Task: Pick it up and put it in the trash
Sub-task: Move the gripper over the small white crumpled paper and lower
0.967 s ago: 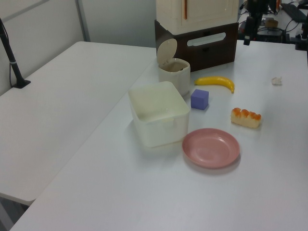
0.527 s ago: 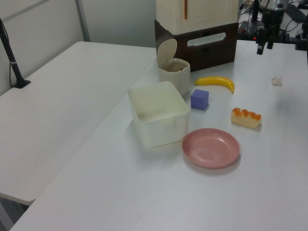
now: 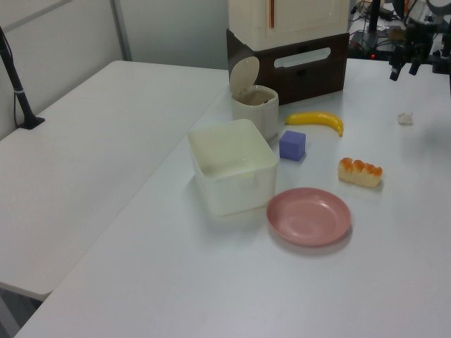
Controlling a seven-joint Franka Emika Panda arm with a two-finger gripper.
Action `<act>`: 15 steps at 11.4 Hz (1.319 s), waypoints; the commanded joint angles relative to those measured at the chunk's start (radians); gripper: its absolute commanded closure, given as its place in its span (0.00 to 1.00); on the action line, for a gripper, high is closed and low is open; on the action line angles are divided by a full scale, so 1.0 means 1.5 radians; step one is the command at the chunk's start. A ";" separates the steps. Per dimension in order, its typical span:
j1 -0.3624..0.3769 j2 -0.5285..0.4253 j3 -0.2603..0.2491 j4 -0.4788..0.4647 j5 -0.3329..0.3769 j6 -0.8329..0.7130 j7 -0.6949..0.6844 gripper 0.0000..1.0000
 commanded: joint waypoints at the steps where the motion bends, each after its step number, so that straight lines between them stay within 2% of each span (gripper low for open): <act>1: -0.015 0.006 -0.005 -0.041 -0.006 0.054 0.010 0.00; 5: -0.028 0.083 -0.030 -0.039 -0.012 0.132 -0.015 0.00; 8: -0.026 0.120 -0.032 -0.039 -0.030 0.159 -0.031 0.00; 10: -0.022 0.122 -0.031 -0.043 -0.064 0.161 -0.031 0.00; 15: -0.001 0.128 -0.031 -0.069 -0.075 0.165 -0.030 0.00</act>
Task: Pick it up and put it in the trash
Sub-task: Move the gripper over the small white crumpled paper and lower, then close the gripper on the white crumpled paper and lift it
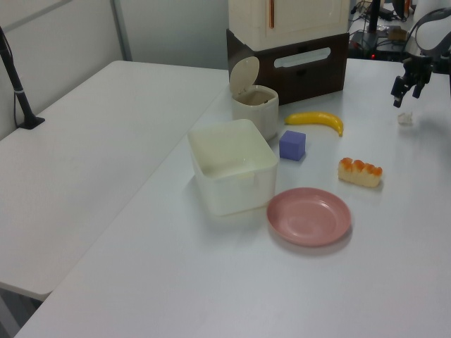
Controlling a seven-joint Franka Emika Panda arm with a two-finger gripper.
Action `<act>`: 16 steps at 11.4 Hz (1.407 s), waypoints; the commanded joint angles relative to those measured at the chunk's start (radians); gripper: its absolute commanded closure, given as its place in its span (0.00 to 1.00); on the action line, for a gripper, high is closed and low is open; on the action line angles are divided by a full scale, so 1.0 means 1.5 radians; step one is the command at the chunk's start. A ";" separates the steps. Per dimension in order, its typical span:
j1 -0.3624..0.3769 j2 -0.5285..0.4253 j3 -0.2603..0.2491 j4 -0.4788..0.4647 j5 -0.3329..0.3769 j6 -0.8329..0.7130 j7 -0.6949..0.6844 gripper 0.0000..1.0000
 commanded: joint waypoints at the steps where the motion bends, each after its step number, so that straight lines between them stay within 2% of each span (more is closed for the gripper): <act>1: 0.028 -0.013 -0.007 -0.029 -0.011 0.018 -0.012 0.00; 3: 0.034 -0.032 -0.018 -0.035 -0.014 0.011 -0.029 0.00; 6: 0.033 -0.005 -0.022 -0.040 -0.016 0.019 -0.038 0.00; 8: 0.034 0.018 -0.022 -0.038 -0.038 0.032 -0.038 0.00; 11: 0.034 0.046 -0.022 -0.033 -0.038 0.056 -0.036 0.05; 12: 0.033 0.054 -0.022 -0.032 -0.038 0.065 -0.036 0.13; 13: 0.033 0.056 -0.022 -0.030 -0.038 0.065 -0.036 0.31; 15: 0.033 0.056 -0.022 -0.028 -0.038 0.066 -0.036 0.79; 16: 0.033 0.055 -0.022 -0.024 -0.038 0.065 -0.036 0.98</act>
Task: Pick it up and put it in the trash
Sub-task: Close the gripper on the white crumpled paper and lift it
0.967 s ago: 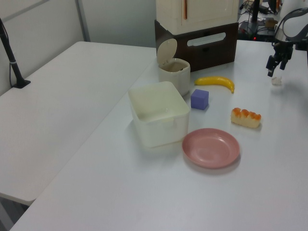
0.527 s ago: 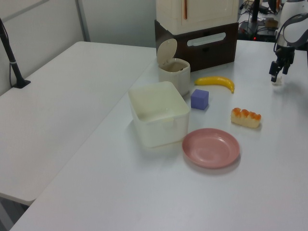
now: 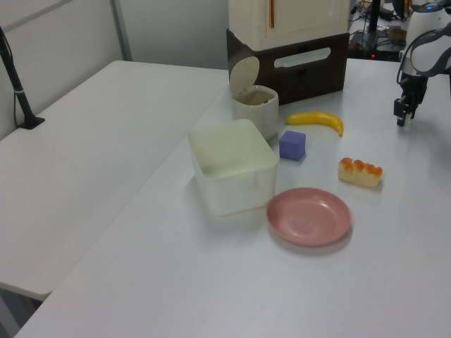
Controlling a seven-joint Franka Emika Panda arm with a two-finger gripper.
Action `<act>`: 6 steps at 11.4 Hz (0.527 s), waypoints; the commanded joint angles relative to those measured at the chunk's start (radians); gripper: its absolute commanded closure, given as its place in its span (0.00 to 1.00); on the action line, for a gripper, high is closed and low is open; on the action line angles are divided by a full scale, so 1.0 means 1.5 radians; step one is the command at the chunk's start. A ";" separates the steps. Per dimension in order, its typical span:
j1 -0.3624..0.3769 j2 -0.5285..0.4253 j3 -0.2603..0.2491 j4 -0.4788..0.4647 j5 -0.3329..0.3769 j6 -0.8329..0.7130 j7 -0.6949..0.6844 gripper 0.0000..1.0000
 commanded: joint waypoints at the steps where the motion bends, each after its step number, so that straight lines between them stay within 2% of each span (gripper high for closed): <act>1: 0.009 -0.006 -0.012 0.003 -0.011 0.014 -0.012 1.00; 5: 0.016 -0.036 -0.010 0.024 -0.007 -0.015 -0.029 1.00; 6: 0.043 -0.049 -0.010 0.053 0.000 -0.052 -0.025 1.00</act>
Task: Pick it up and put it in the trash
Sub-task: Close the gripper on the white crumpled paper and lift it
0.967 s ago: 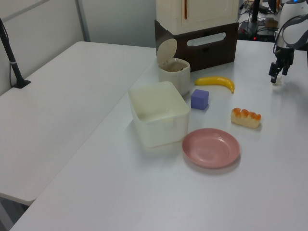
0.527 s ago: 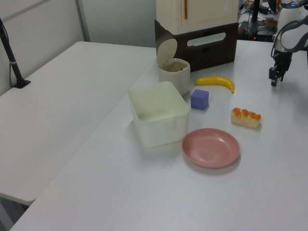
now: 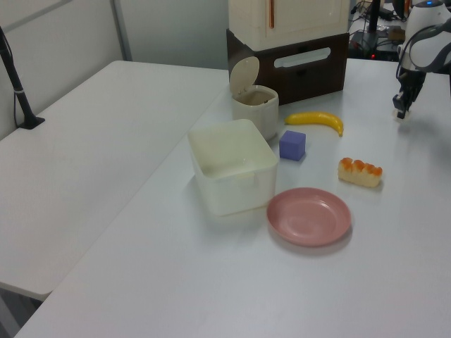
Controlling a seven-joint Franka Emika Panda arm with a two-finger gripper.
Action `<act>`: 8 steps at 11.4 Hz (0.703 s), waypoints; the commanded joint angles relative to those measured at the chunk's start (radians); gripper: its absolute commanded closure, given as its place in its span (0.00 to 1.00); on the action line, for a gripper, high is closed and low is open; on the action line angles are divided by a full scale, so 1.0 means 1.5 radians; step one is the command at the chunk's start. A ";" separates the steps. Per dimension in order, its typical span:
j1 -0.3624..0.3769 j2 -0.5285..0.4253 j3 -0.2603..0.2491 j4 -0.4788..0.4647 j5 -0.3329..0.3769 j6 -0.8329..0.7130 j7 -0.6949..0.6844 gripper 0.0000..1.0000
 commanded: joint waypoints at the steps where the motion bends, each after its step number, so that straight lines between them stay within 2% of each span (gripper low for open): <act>1: 0.071 -0.053 -0.009 0.069 0.021 -0.103 0.009 1.00; 4: 0.160 -0.048 -0.009 0.247 0.168 -0.239 0.072 1.00; 6: 0.193 -0.039 -0.009 0.344 0.199 -0.309 0.136 1.00; 8: 0.230 -0.001 -0.009 0.410 0.215 -0.318 0.205 1.00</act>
